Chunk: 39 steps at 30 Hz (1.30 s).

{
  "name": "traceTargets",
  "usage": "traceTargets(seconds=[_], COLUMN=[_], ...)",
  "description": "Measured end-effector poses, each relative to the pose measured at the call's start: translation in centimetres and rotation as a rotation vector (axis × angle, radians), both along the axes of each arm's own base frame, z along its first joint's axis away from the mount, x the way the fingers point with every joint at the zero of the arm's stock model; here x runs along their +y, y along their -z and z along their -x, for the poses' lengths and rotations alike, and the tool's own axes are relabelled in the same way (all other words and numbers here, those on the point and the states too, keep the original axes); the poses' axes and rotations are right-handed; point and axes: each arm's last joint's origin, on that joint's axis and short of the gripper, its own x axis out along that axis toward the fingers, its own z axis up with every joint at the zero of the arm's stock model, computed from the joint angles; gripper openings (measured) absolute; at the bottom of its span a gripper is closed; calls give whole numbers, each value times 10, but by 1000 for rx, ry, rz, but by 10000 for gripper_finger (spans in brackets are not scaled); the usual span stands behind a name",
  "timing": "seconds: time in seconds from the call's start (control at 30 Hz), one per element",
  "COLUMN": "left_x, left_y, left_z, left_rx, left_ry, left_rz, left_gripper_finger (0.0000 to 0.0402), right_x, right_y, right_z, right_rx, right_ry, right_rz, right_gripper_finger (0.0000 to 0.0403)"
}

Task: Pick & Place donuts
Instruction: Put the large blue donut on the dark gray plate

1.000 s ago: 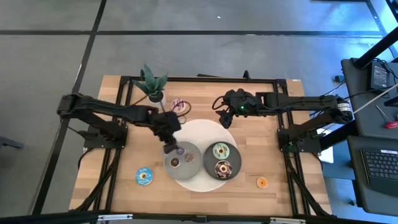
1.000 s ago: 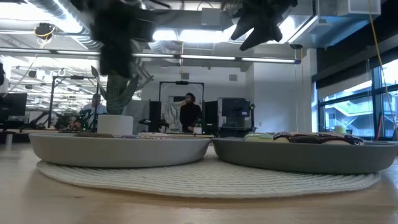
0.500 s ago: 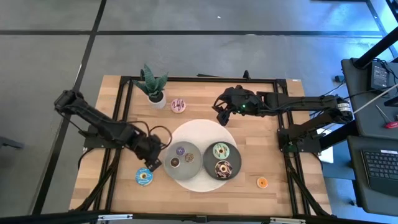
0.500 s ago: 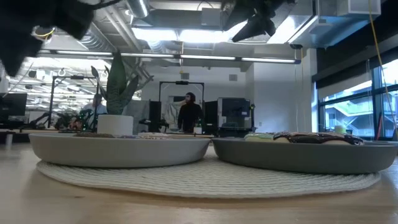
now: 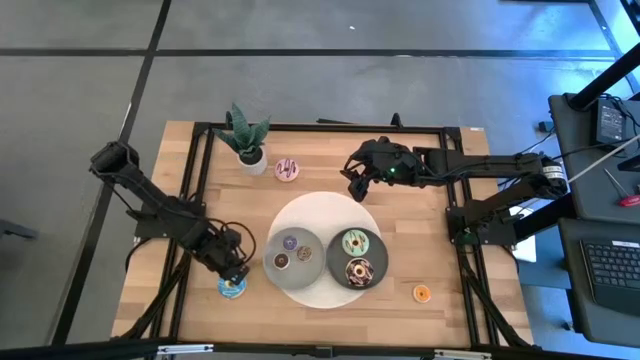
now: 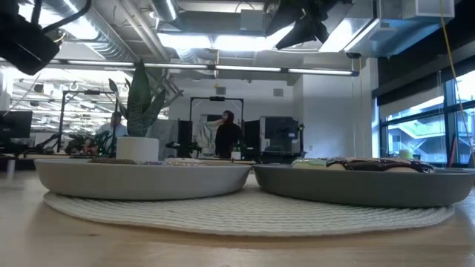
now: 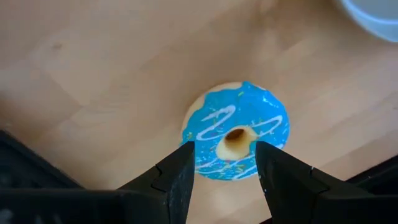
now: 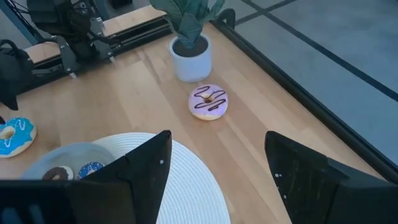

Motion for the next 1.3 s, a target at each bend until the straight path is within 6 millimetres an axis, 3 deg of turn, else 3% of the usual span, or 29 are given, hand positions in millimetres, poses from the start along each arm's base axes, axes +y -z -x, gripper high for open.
traceTargets(seconds=[0.5, 0.83, 1.3], left_x=[-11, -12, -13], left_y=[25, 26, 26], left_z=[-4, -6, -6], left_rx=[57, 38, 11], left_ry=[78, 183, 261], left_rz=[-80, -71, -81], left_gripper_finger=[166, 169, 272], right_x=[0, 0, 0], right_y=[0, 0, 0], right_z=[0, 0, 0], right_rx=[-4, -5, -4], right_ry=[1, 1, 1], right_rz=[-1, -1, -1], right_gripper_finger=[259, 259, 259])
